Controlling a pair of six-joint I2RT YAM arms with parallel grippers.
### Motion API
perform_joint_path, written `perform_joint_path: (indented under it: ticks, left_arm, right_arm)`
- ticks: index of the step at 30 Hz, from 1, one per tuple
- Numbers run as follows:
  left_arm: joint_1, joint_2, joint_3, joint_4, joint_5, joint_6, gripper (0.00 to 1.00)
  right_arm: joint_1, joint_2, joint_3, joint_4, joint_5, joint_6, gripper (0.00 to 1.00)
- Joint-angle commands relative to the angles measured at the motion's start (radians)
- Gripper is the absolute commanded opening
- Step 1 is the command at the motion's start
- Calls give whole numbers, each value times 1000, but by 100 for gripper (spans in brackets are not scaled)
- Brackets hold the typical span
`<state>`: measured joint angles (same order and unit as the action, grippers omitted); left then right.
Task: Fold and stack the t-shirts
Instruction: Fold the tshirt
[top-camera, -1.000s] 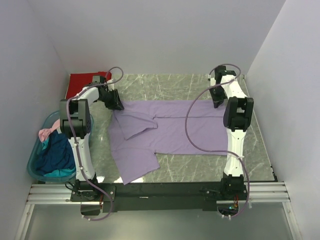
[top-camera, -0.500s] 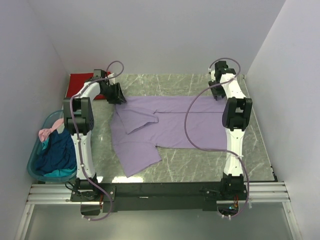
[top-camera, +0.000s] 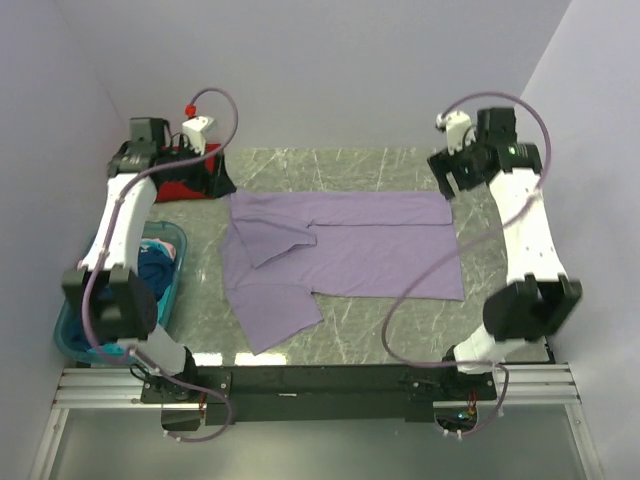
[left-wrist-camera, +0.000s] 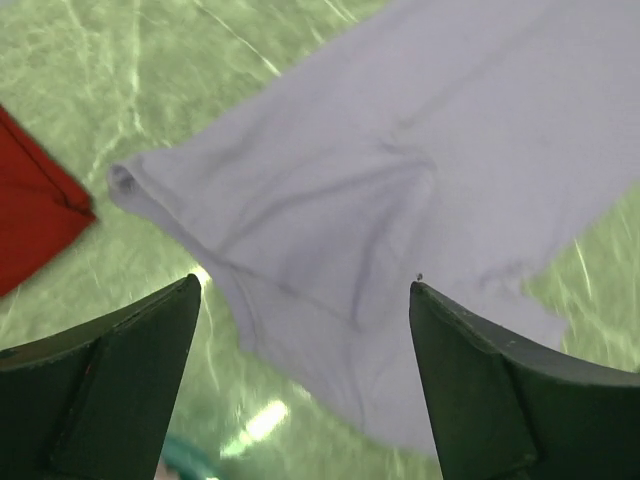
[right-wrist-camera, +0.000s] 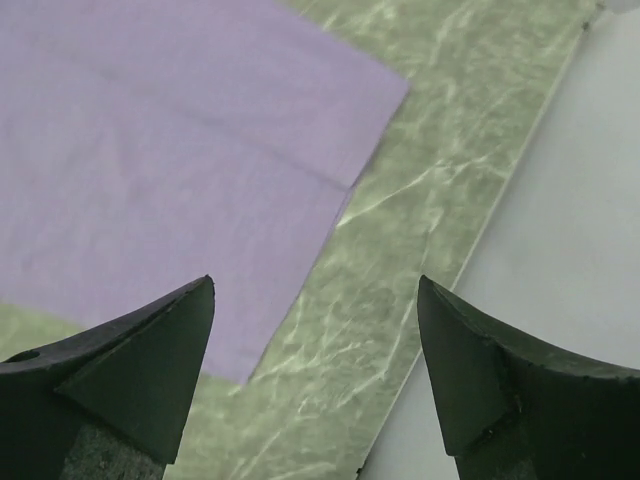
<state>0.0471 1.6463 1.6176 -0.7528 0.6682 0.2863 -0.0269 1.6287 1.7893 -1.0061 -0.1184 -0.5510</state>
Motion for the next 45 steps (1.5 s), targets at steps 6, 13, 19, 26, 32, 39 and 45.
perform_joint_path:
  ticks: [6,13,19,26,32,39,45]
  left_arm:
    - [40,-307,-344,-161,140,347,90]
    - [28,-349,-459,-267,133,502,74]
    - [30,-342,-528,-221,97,511,72]
    - [28,-315,-562,-191,85,510,72]
    - [30,-301,-584,-174,48,519,74]
    - [2,-310,-631,-211,-5,593,69]
    - [-157,-399,-788,-117,-157,620,56]
  right_arm:
    - [12,-337,-636,-105,-23,-314,79]
    - [12,-443,-967,67,109,-418,53]
    - [12,-360,-1036,193,117,-414,48]
    - [12,-271,-1048,307,161,-412,50]
    - [12,-214,-1090,349,164,-421,54]
    - [12,-198,-1140,414,177,-431,41]
    - [12,-197,-1127,422,175,-428,4]
